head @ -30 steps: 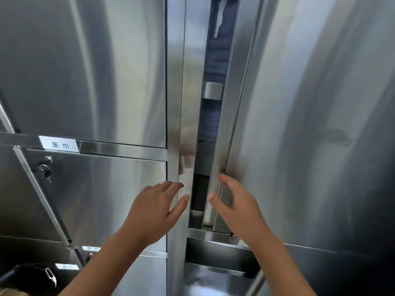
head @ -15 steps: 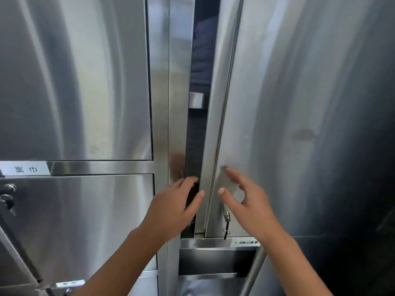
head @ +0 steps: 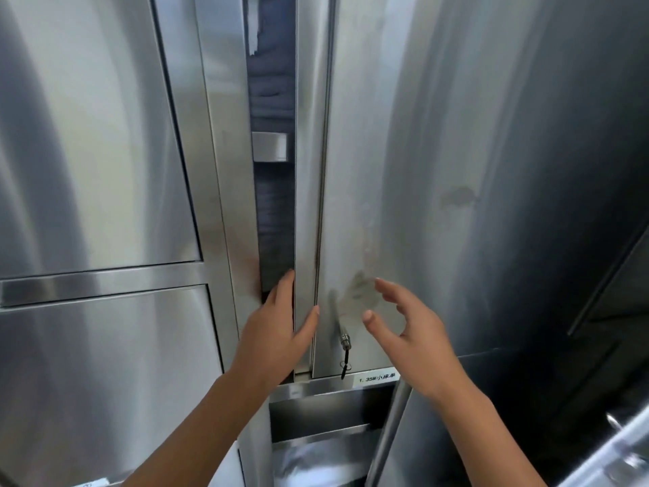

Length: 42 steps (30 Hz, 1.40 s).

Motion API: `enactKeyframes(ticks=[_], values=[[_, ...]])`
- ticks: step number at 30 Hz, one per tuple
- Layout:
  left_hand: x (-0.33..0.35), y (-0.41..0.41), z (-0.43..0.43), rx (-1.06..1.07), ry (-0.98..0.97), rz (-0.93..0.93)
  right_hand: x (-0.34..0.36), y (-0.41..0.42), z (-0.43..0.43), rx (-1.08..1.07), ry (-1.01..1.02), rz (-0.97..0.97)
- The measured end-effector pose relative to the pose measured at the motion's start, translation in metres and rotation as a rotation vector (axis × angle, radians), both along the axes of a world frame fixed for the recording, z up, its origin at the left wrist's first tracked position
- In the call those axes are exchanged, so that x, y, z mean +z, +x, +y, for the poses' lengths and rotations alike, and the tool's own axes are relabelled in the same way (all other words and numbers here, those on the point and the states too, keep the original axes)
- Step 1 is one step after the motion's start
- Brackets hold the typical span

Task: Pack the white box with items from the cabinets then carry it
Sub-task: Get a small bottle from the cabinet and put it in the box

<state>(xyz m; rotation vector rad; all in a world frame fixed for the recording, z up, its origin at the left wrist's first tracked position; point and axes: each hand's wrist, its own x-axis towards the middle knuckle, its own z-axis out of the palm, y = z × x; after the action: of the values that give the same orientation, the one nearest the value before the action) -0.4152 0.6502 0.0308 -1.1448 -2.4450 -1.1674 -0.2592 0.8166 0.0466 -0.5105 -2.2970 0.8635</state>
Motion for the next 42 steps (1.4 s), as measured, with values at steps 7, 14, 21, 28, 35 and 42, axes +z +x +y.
enactKeyframes(ticks=[7, 14, 21, 28, 35, 42], values=[[-0.003, 0.008, 0.028, -0.121, 0.021, -0.014, 0.0, 0.012, 0.011, -0.03, -0.036, -0.01], [-0.001, 0.028, 0.081, -0.231, 0.031, -0.085, 0.001, 0.047, 0.041, -0.13, -0.031, -0.041], [-0.003, 0.056, 0.138, -0.299, 0.043, -0.062, 0.002, 0.094, 0.074, -0.234, -0.055, -0.078], [-0.011, 0.078, 0.197, -0.37, 0.054, -0.13, 0.004, 0.13, 0.107, -0.296, -0.076, -0.086], [-0.017, 0.099, 0.245, -0.465, 0.05, -0.236, 0.002, 0.151, 0.144, -0.351, -0.074, -0.093], [-0.021, 0.12, 0.28, -0.548, 0.007, -0.228, -0.001, 0.163, 0.172, -0.354, -0.104, -0.084]])
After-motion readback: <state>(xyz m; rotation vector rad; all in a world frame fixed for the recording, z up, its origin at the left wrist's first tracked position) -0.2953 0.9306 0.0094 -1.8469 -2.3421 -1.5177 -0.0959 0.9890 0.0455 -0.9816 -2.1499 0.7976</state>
